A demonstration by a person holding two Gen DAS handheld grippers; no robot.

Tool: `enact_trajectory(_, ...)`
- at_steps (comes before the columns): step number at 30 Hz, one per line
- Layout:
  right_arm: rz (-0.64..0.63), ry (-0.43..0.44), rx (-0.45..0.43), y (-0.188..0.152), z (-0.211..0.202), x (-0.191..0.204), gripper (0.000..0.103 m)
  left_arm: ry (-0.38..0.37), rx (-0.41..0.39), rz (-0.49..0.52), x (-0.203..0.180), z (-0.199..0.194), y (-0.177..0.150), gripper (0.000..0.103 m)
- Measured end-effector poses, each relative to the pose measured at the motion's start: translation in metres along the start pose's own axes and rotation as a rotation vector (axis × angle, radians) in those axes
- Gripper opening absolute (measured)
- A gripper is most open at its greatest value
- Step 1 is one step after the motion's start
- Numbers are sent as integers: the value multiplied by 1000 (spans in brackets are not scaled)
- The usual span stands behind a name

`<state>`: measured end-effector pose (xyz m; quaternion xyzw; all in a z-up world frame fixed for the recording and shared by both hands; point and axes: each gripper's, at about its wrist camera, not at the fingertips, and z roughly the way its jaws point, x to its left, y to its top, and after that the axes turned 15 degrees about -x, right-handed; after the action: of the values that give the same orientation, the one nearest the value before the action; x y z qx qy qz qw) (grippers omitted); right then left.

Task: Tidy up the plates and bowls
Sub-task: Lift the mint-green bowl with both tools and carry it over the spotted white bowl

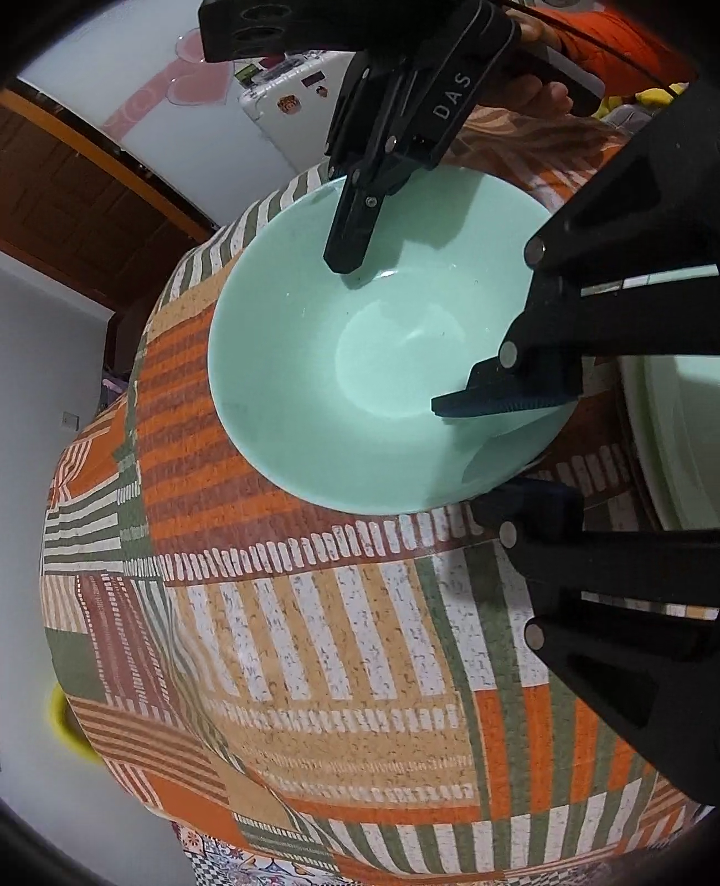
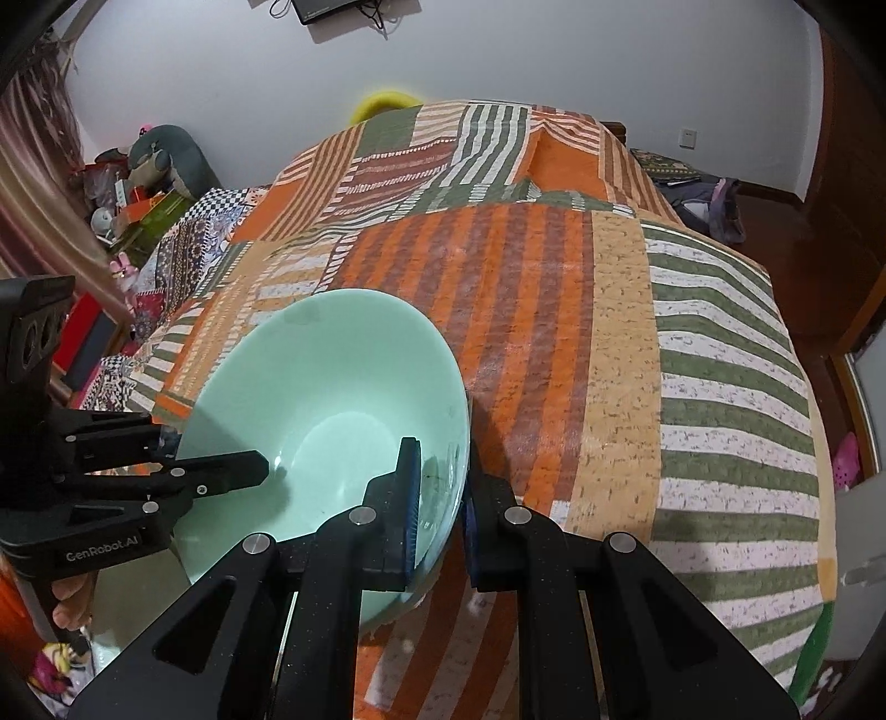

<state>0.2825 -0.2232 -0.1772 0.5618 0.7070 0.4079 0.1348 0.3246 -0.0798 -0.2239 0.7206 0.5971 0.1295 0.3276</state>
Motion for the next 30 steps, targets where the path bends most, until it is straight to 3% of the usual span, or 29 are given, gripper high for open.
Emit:
enact_trajectory(16, -64, 41, -76, 12, -49, 63, 12, 49, -159, -21, 9, -103, -5, 19)
enact_trajectory(30, -150, 140, -109, 6, -68, 144, 12, 145, -273, -76, 47, -206, -45, 19)
